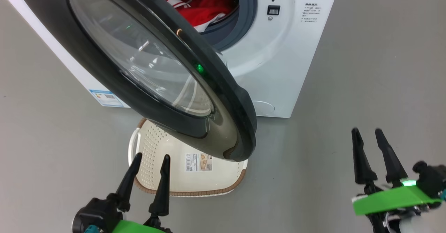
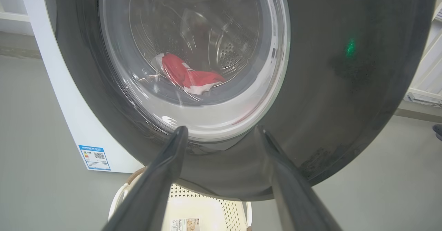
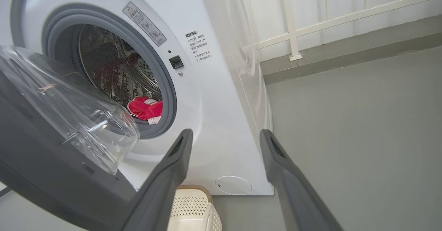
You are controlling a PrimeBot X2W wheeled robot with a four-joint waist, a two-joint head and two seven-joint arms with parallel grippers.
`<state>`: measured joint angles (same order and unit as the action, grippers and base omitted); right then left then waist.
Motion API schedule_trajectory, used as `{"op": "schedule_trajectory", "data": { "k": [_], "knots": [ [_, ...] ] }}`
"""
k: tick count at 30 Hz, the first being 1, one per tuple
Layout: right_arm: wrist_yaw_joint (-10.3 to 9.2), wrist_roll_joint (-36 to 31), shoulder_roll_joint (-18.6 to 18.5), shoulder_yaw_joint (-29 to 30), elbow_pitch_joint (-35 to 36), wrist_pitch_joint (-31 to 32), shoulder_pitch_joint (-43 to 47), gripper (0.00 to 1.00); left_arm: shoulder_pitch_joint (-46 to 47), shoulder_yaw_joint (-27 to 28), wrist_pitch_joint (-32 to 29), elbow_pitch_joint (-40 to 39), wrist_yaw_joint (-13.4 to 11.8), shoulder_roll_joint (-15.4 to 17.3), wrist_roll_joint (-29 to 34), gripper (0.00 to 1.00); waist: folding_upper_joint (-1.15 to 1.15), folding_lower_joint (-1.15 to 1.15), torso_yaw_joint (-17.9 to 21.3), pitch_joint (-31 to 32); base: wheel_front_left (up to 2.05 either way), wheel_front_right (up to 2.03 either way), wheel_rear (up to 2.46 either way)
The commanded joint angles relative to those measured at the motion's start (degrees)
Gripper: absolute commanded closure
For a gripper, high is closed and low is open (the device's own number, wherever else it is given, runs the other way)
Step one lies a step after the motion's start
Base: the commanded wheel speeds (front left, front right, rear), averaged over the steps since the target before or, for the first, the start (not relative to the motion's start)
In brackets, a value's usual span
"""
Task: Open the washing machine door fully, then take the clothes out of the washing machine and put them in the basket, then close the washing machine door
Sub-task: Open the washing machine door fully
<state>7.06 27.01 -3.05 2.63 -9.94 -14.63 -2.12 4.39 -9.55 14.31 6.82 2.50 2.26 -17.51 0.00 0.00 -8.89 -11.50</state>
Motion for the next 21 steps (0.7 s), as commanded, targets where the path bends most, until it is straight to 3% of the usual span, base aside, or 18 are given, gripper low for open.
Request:
{"op": "schedule_trajectory", "data": {
  "k": [1, 11, 20, 21],
  "knots": [
    [0.43, 2.7, -0.5, -2.3, 2.1, -0.4, -3.2, 1.00, 0.2, 1.7, 0.7, -1.3, 0.0, 0.6, 0.6, 0.00, 0.00, 0.00, -0.1, -0.2, 0.00, 0.00, 0.00],
    [0.43, 18.2, -4.7, -11.9, 4.7, -0.4, -12.2, 1.00, 0.7, 1.0, 0.7, -1.4, -0.1, 0.6, 0.2, 0.00, 0.00, 0.00, -1.2, -0.8, 0.00, 0.00, 0.00],
    [0.43, 41.2, -14.5, -25.9, 4.7, -0.2, -21.3, 1.00, 0.9, -0.2, 0.7, -1.8, -0.5, 0.6, -0.7, 0.00, 0.00, 0.00, -3.7, -1.6, 0.00, 0.00, 0.00],
    [0.43, 46.4, -16.7, -29.3, 5.0, 1.6, -23.2, 1.00, 1.0, -0.4, 0.7, -1.9, -0.6, 0.6, -1.0, 0.00, 0.00, 0.00, -4.2, -1.9, 0.00, 0.00, 0.00]
  ]
}}
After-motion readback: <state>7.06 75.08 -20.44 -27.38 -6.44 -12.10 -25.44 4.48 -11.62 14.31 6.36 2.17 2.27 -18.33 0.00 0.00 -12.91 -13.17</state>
